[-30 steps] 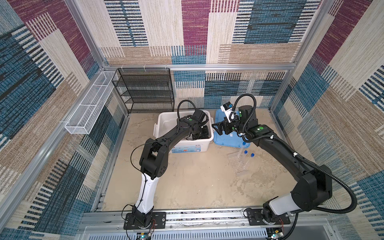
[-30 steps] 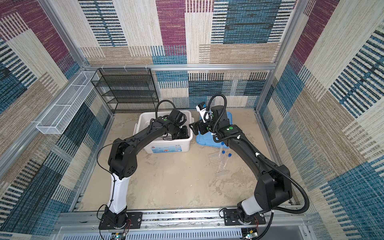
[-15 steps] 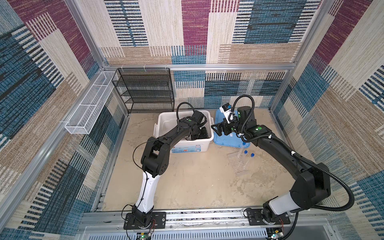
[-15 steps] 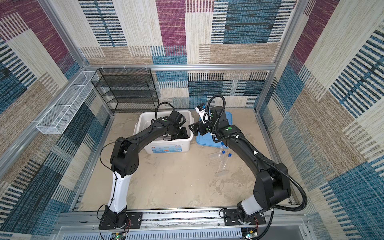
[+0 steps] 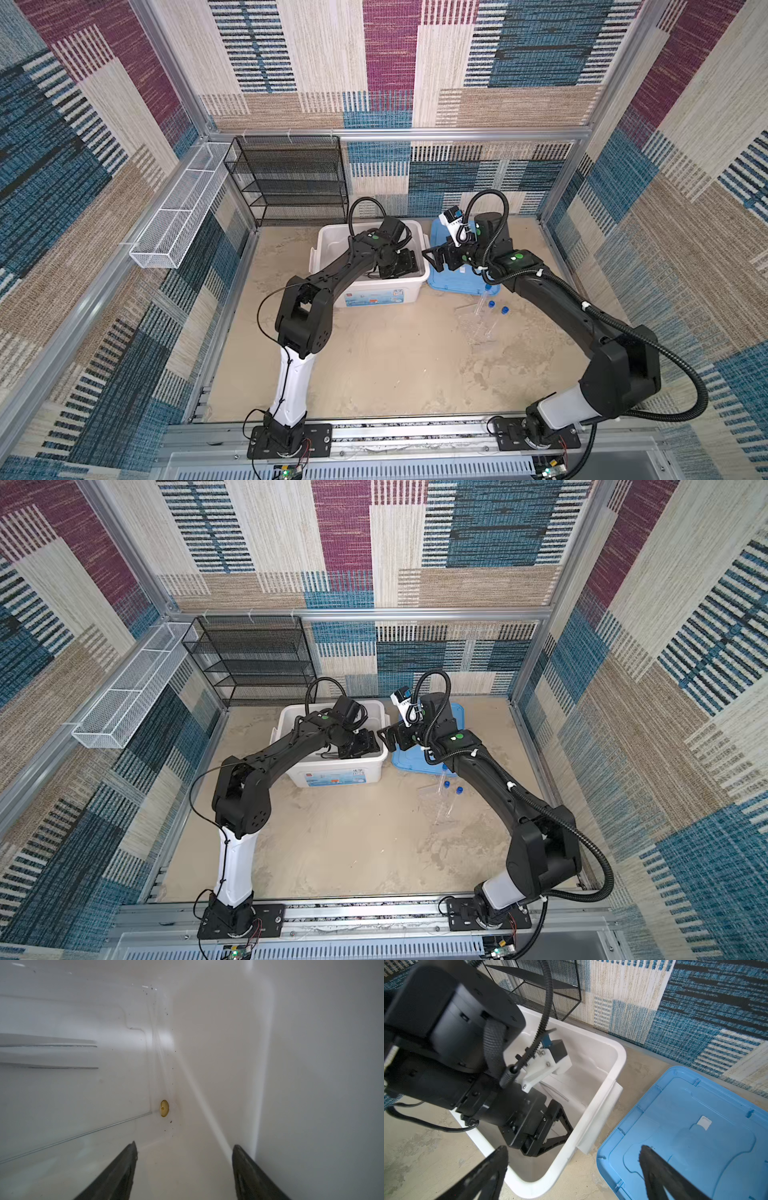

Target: Organize the chemistry lab equipment

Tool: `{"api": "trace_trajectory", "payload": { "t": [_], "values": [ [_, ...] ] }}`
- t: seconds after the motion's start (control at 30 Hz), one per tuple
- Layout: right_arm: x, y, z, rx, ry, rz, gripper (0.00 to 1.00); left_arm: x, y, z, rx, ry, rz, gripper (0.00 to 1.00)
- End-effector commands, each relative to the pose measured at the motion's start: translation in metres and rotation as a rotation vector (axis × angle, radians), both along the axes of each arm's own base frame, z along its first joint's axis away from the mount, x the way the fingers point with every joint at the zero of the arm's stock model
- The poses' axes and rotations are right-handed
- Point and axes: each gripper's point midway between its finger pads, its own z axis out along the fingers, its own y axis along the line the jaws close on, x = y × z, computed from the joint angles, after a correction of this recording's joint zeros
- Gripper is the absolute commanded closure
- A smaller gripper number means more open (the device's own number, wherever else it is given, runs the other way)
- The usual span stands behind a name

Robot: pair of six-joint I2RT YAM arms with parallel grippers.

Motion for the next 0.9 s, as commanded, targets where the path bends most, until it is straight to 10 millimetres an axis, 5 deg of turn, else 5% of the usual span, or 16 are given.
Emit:
{"api": "trace_trajectory", "payload": {
  "t": [0.0,0.23,0.47,0.67,0.87],
  "values": [
    [0.003,0.0,0.014,0.013,-0.044,-0.003,0.0,0.0,0.011,0.019,0.044,-0.063,-0.008,0.2],
    [-0.006,-0.016,0.062,0.088,-0.198,-0.087,0.01,-0.007,0.033,0.078,0.071,-0.208,-0.002,0.01],
    [-0.012,-0.053,0.088,0.084,-0.278,-0.205,0.01,-0.036,0.055,0.162,0.0,-0.417,0.006,0.01],
    [0.017,-0.109,0.054,0.083,-0.123,-0.382,0.01,-0.082,0.056,0.209,-0.194,-0.567,-0.082,0.01],
    [0.037,-0.152,0.007,0.085,0.032,-0.517,0.01,-0.123,0.049,0.224,-0.317,-0.599,-0.23,0.0]
  ]
}}
